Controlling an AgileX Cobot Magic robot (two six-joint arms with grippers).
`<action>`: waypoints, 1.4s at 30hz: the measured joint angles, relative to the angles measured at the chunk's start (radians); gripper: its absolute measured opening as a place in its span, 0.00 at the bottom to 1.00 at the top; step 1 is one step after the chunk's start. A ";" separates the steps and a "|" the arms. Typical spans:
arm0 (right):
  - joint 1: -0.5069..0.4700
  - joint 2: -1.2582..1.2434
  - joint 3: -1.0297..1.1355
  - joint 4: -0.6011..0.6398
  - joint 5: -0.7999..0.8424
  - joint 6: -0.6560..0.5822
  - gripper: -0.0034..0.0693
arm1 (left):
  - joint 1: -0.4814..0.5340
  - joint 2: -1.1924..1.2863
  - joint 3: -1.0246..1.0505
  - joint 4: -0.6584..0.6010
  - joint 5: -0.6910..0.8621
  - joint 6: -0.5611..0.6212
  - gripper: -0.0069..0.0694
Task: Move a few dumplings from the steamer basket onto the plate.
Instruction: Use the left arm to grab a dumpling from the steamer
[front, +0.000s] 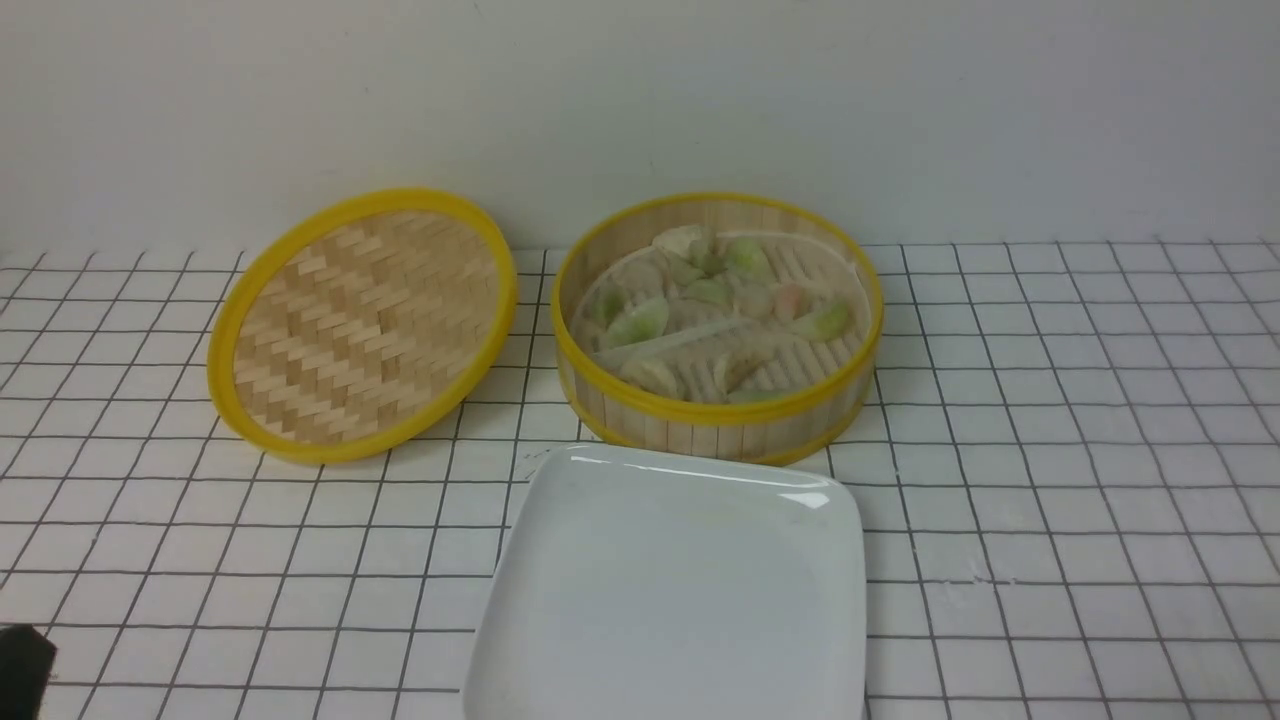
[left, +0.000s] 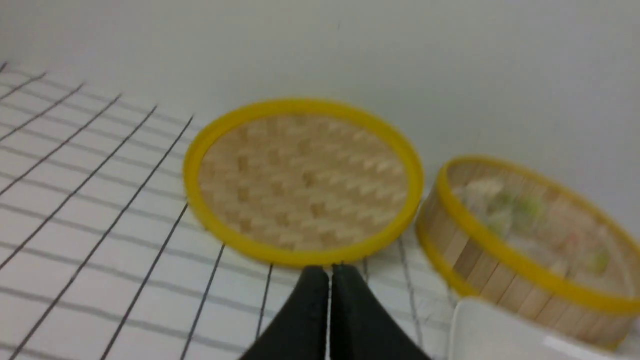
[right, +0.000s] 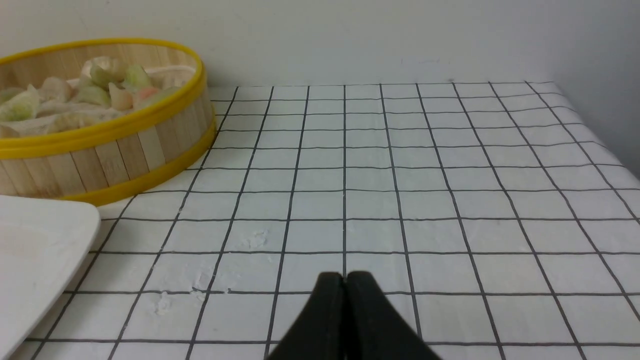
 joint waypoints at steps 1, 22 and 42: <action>0.000 0.000 0.000 0.000 0.000 0.000 0.03 | 0.000 0.000 0.000 -0.026 -0.033 -0.004 0.08; 0.000 0.000 0.010 0.538 -0.363 0.166 0.03 | -0.003 0.368 -0.543 -0.088 0.343 -0.024 0.08; 0.000 0.425 -0.538 0.493 0.406 -0.126 0.03 | -0.179 1.542 -1.396 -0.185 0.919 0.573 0.08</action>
